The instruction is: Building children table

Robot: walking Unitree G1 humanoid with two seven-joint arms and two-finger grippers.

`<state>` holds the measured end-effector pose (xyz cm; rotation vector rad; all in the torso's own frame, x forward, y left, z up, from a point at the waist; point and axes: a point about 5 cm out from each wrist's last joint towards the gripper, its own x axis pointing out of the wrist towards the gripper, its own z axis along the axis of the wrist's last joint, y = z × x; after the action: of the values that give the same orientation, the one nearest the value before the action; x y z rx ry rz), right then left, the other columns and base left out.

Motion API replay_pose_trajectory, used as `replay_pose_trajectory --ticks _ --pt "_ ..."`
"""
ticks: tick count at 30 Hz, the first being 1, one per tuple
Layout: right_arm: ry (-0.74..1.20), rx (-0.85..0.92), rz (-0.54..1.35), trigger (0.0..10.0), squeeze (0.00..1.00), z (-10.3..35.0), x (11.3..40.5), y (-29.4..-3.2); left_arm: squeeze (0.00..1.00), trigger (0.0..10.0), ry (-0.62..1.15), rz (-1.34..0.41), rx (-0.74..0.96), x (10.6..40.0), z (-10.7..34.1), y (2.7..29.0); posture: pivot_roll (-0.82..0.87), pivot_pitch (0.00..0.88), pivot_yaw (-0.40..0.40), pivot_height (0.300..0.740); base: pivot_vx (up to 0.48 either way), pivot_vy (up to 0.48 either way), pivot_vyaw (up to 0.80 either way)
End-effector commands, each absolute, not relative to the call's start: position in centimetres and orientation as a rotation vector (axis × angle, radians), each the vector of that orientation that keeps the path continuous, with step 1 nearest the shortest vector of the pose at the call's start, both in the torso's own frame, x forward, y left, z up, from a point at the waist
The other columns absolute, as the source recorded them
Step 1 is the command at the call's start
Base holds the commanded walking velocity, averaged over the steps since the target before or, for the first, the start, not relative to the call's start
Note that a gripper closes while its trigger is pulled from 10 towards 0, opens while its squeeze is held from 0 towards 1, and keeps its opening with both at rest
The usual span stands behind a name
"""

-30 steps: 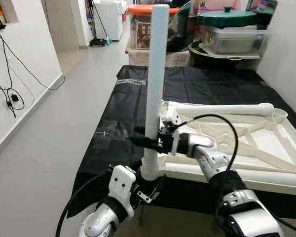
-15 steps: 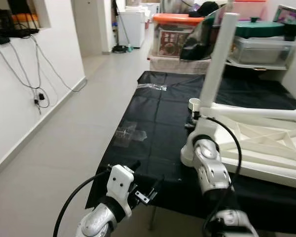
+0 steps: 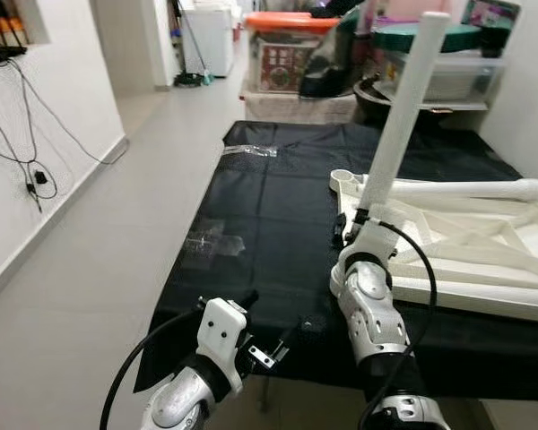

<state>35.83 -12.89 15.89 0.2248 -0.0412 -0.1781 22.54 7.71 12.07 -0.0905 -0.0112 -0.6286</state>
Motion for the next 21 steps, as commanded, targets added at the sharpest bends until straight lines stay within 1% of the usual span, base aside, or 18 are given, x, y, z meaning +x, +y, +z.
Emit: replay_pose_trajectory --ticks 1,2,3,5,6,7,8,9,10,12,14,15,16,18,21 --pt "-0.074 0.249 -0.076 10.0 0.00 16.7 36.2 -11.6 0.00 10.0 0.010 -0.626 -0.088 22.5 11.7 7.7 0.08 0.008 -0.031 0.740 0.000 0.000 0.00" --pt "-0.090 0.258 0.001 10.0 0.00 16.9 36.3 -11.5 0.00 10.0 0.009 -0.626 -0.089 22.5 11.6 7.7 0.08 0.008 -0.031 0.740 0.000 0.000 0.00" --pt "-0.096 0.279 0.140 10.0 0.00 17.0 36.4 -11.4 0.00 10.0 0.009 -0.626 -0.089 22.6 11.6 7.7 0.08 0.008 -0.030 0.740 0.000 0.000 0.00" --pt "-0.096 0.279 0.140 10.0 0.00 17.0 36.4 -11.4 0.00 10.0 0.009 -0.626 -0.089 22.6 11.6 7.7 0.08 0.008 -0.030 0.740 0.000 0.000 0.00" --pt "-0.126 0.248 0.308 10.0 0.00 17.3 36.3 -11.4 0.00 10.0 0.009 -0.627 -0.090 22.6 11.7 7.7 0.07 0.007 -0.029 0.740 0.000 0.000 0.00" --pt "-0.126 0.248 0.308 10.0 0.00 17.3 36.3 -11.4 0.00 10.0 0.009 -0.627 -0.090 22.6 11.7 7.7 0.07 0.007 -0.029 0.740 0.000 0.000 0.00" --pt "-0.117 0.208 0.511 10.0 0.00 17.4 36.0 -11.4 0.00 10.0 0.009 -0.628 -0.091 22.6 11.7 7.7 0.07 0.007 -0.026 0.740 0.000 0.000 0.00" --pt "-0.117 0.208 0.511 10.0 0.00 17.4 36.0 -11.4 0.00 10.0 0.009 -0.628 -0.091 22.6 11.7 7.7 0.07 0.007 -0.026 0.740 0.000 0.000 0.00" --pt "-0.085 0.165 0.708 10.0 0.00 17.3 35.5 -11.3 0.00 10.0 0.009 -0.629 -0.091 22.7 11.7 7.6 0.07 0.006 -0.026 0.740 0.000 0.000 0.00" --pt "-0.085 0.165 0.708 10.0 0.00 17.3 35.5 -11.3 0.00 10.0 0.009 -0.629 -0.091 22.7 11.7 7.6 0.07 0.006 -0.026 0.740 0.000 0.000 0.00" --pt "0.006 0.110 1.007 10.0 0.00 17.0 34.5 -10.9 0.00 10.0 0.008 -0.629 -0.093 22.7 11.7 7.6 0.08 0.005 -0.029 0.740 0.000 0.000 0.00" --pt "0.006 0.110 1.007 10.0 0.00 17.0 34.5 -10.9 0.00 10.0 0.008 -0.629 -0.093 22.7 11.7 7.6 0.08 0.005 -0.029 0.740 0.000 0.000 0.00" --pt "0.070 0.066 1.193 10.0 0.00 16.9 34.0 -10.2 0.00 10.0 0.008 -0.627 -0.096 22.6 11.7 7.6 0.08 0.005 -0.029 0.740 0.000 0.000 0.00" --pt "0.070 0.066 1.193 10.0 0.00 16.9 34.0 -10.2 0.00 10.0 0.008 -0.627 -0.096 22.6 11.7 7.6 0.08 0.005 -0.029 0.740 0.000 0.000 0.00" --pt "0.085 0.043 1.268 10.0 0.00 16.9 34.1 -9.8 0.00 10.0 0.007 -0.626 -0.097 22.6 11.7 7.5 0.09 0.006 -0.032 0.740 0.000 0.000 0.00"
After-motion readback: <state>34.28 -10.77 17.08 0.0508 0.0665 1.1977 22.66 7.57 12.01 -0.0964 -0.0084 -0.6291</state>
